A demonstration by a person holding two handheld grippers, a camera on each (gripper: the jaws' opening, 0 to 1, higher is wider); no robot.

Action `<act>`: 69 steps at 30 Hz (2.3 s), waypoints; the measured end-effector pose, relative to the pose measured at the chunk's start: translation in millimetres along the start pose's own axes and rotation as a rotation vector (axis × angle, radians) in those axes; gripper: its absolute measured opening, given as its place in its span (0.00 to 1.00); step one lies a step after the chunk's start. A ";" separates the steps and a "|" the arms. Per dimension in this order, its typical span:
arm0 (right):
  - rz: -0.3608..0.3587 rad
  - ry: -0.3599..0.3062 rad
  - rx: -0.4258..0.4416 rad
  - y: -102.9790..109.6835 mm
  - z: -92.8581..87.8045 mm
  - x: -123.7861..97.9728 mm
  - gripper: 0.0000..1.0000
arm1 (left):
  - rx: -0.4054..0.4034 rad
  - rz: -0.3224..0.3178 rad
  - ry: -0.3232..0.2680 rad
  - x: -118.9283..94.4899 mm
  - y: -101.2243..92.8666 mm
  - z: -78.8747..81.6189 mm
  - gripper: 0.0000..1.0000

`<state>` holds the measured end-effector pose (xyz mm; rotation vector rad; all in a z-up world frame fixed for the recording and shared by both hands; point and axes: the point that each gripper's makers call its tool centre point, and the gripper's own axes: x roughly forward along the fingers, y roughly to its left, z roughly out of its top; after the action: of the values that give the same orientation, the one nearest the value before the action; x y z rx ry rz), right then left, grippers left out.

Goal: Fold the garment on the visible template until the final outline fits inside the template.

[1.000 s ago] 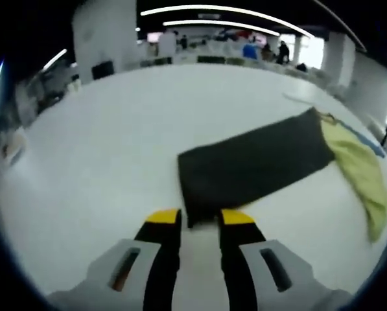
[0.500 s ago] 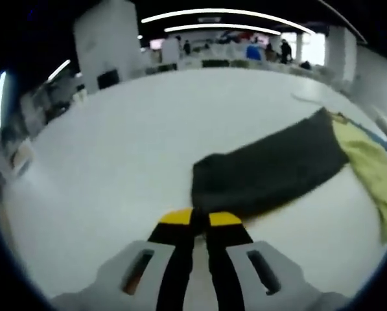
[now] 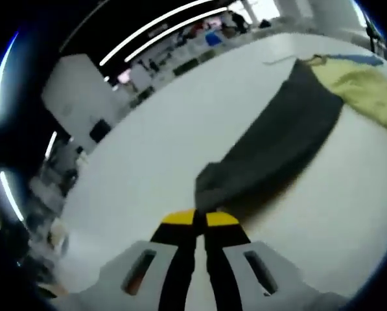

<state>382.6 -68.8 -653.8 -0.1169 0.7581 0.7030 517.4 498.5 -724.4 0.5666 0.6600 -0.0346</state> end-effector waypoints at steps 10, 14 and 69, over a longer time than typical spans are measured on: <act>0.007 -0.006 0.003 1.0 0.5 2.1 0.91 | -0.063 0.053 -0.079 -12.0 23.0 26.3 0.00; 0.008 -0.010 0.003 1.5 0.4 2.3 0.91 | 0.050 0.072 -0.111 -13.6 26.9 42.1 0.00; 0.004 -0.008 -0.003 -0.1 3.3 0.5 0.89 | -0.156 -0.091 0.110 8.8 -18.0 -37.6 0.02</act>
<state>384.9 -67.5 -651.8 -0.1153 0.7503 0.7085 499.3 503.6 -762.6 0.3898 0.7881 -0.0367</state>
